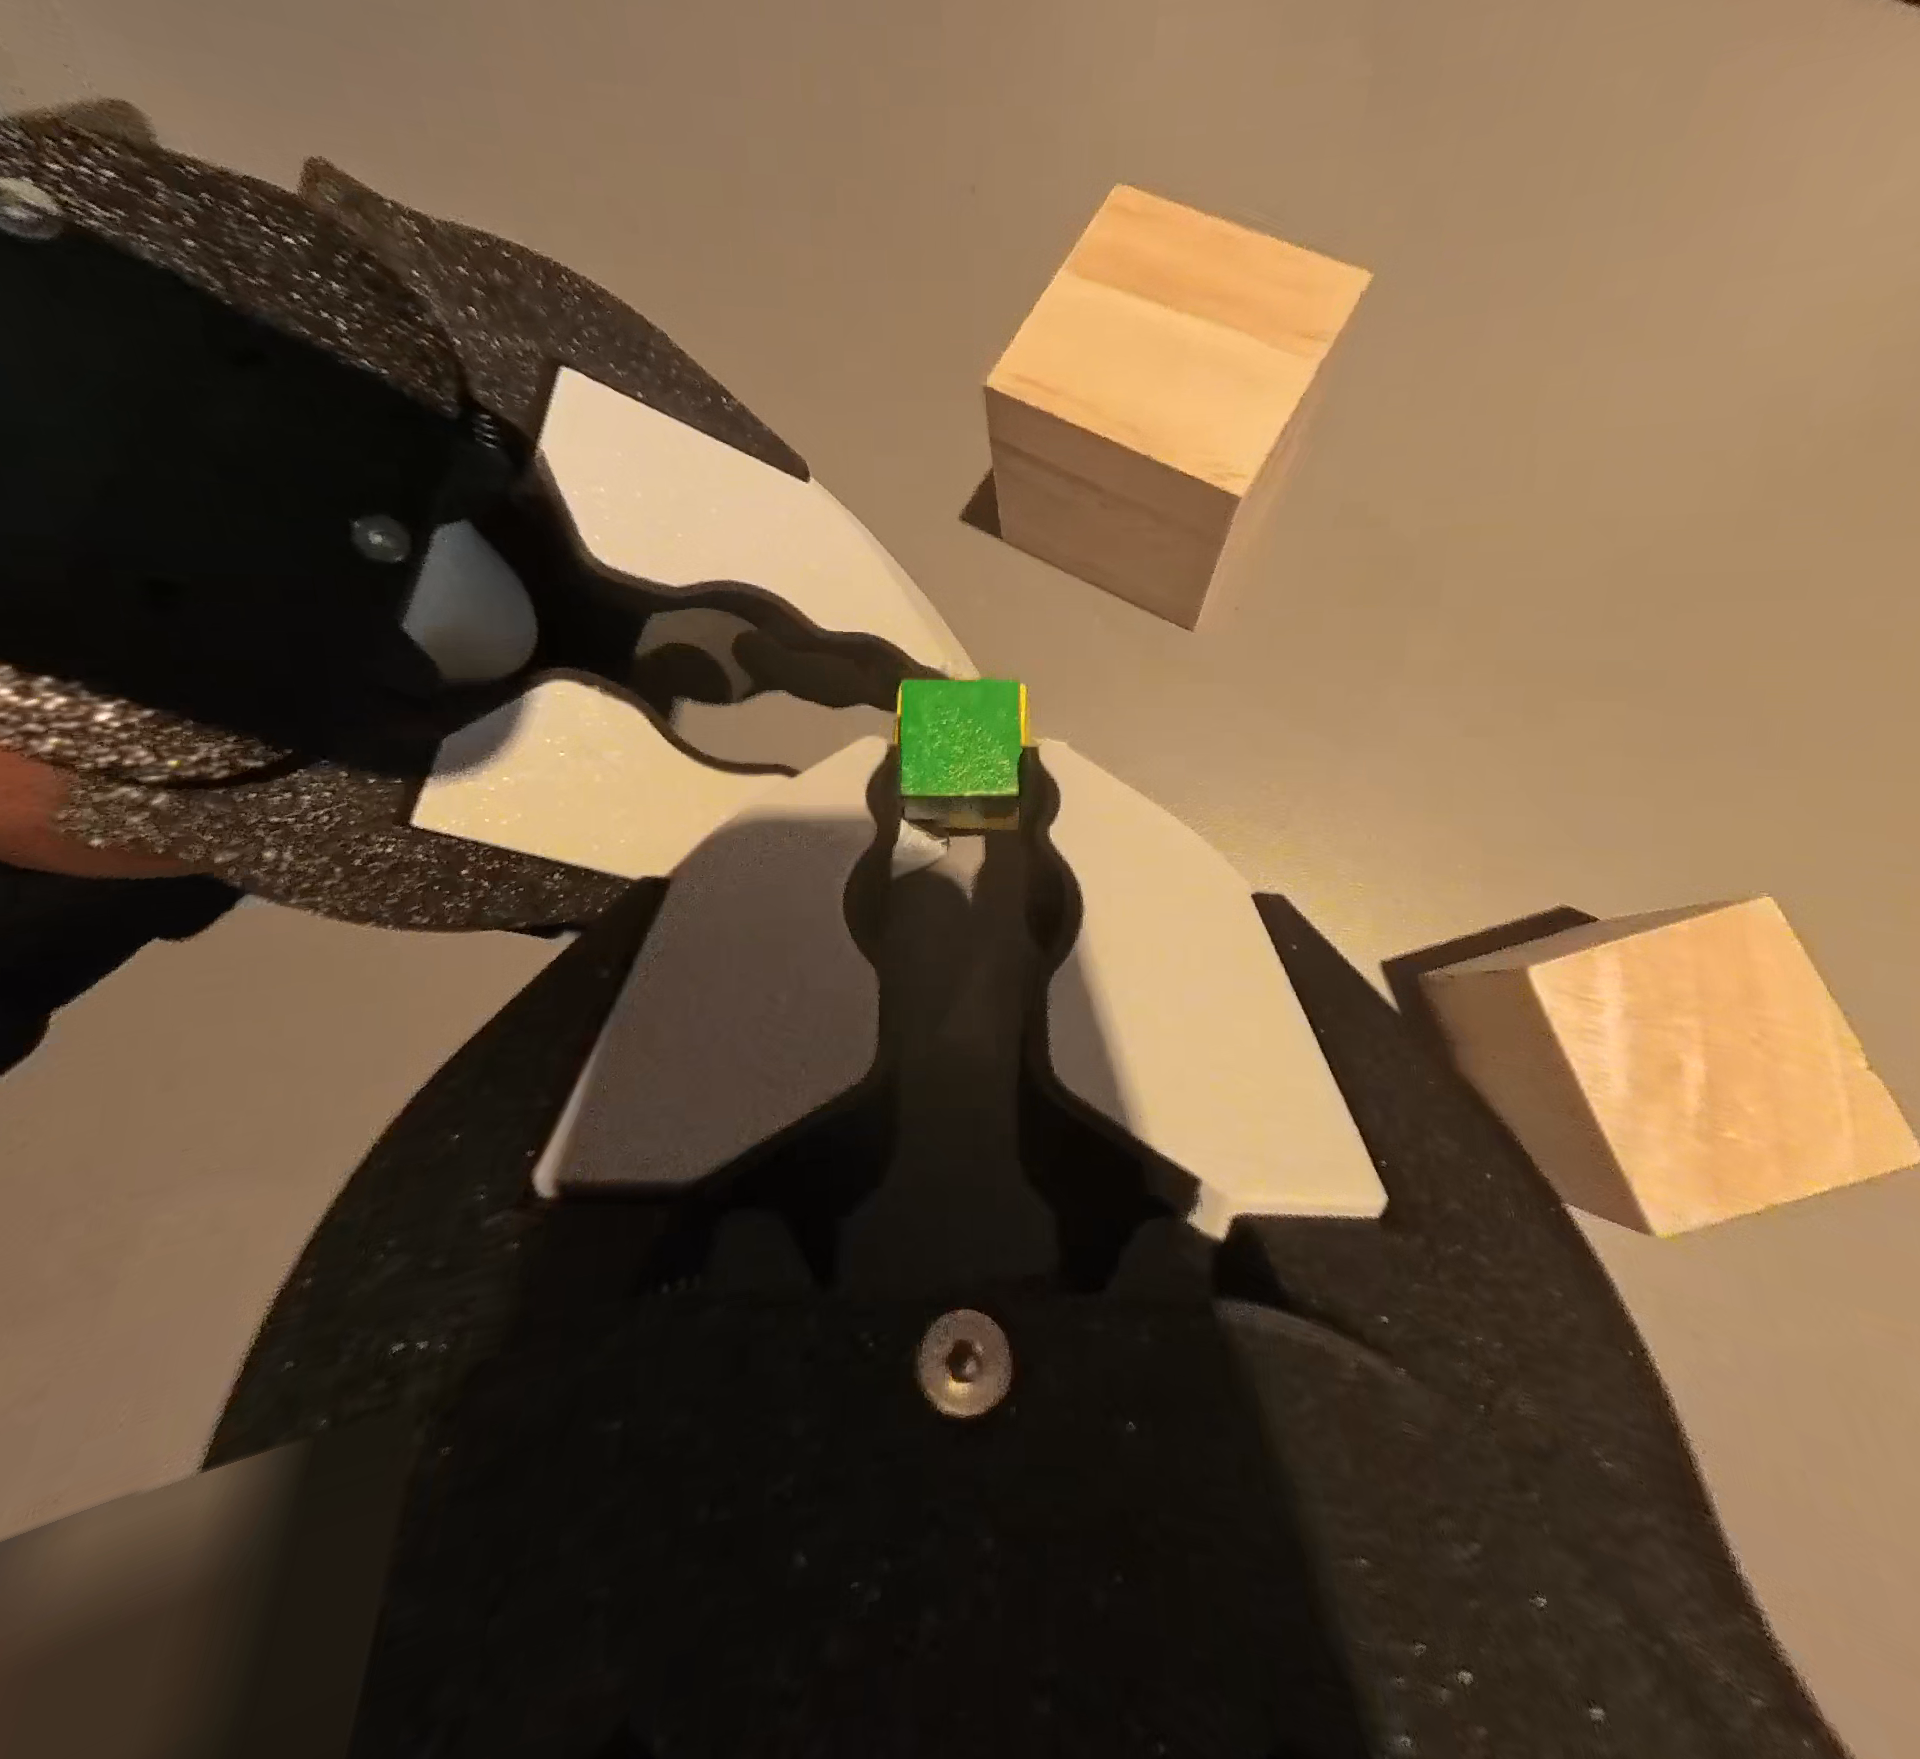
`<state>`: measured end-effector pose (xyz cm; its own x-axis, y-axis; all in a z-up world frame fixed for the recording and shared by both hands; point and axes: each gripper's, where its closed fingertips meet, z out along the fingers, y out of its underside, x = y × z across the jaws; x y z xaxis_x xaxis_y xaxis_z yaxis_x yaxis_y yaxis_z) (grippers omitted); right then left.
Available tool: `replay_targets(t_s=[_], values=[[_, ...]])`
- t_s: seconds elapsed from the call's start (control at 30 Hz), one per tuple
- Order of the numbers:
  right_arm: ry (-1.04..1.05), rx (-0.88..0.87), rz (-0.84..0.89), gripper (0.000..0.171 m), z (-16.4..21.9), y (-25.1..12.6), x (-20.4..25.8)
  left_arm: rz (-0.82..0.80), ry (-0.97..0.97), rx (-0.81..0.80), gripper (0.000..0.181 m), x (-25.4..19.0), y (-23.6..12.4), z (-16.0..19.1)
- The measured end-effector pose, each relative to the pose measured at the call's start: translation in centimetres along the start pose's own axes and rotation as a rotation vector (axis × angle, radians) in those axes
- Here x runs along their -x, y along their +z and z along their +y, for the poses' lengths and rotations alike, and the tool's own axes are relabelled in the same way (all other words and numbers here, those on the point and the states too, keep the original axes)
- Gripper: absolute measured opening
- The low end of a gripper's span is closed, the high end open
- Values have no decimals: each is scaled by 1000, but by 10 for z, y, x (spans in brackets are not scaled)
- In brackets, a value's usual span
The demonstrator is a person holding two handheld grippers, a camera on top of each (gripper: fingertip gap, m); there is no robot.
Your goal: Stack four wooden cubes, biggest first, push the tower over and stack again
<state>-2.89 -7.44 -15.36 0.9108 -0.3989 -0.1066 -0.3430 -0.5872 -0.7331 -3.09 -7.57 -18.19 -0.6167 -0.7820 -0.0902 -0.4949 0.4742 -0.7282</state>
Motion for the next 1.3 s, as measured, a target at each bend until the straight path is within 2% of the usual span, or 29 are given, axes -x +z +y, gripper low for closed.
replay_targets(t_s=[0.27, 1.3], values=[[-34, 35, 77, 21, 0, 4, -2, -6, -1, -2, 28, -2, -1, 0], [58, 33, -22, 24, 2, 6, 2, 10, -47, 9, 28, -1, -1, 3]])
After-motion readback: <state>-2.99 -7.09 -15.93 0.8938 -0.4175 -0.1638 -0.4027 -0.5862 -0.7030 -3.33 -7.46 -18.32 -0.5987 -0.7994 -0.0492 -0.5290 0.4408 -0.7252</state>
